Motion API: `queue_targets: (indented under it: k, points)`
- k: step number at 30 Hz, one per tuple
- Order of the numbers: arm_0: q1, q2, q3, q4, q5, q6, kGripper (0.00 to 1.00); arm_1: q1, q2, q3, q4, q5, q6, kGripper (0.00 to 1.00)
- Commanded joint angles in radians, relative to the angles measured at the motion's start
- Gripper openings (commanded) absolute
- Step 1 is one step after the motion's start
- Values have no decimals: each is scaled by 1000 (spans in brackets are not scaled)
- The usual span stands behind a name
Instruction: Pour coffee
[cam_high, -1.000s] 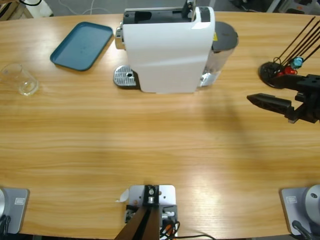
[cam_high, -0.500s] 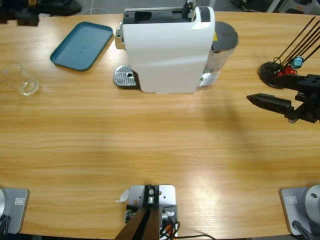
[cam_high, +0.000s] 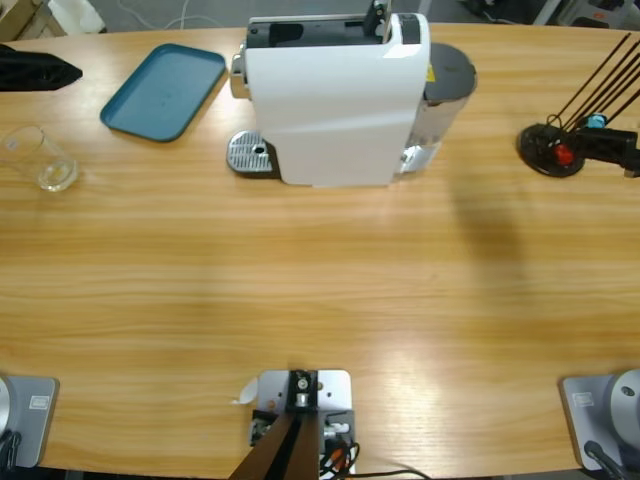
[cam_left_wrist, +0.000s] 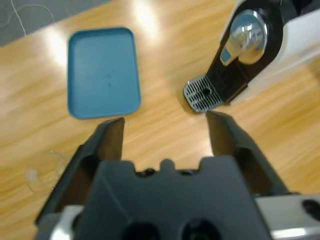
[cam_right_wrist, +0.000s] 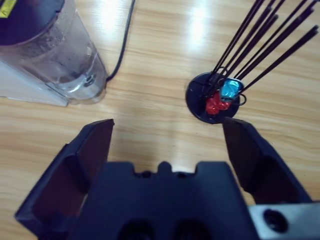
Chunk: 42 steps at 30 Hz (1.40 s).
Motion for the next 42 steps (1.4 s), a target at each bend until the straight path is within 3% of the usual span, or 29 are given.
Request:
queue_targets:
  k: [1,3,4,6,12,42]
  points:
    - [-19,-47,65,-18,13,-7,856,-32,38,-28,35,-130,61,791]
    - [-19,-54,75,-19,16,-9,789,-92,47,-30,52,-121,125,818]
    - [-17,-59,81,-20,18,-9,705,-132,53,-35,56,-100,146,832]
    - [-3,-61,90,-20,19,-12,637,-257,85,-33,36,5,192,862]
    - [3,-85,109,-20,21,-12,642,-280,178,-8,-44,51,205,858]
    - [5,-105,128,-25,48,-2,646,-351,391,-31,-145,58,121,847]
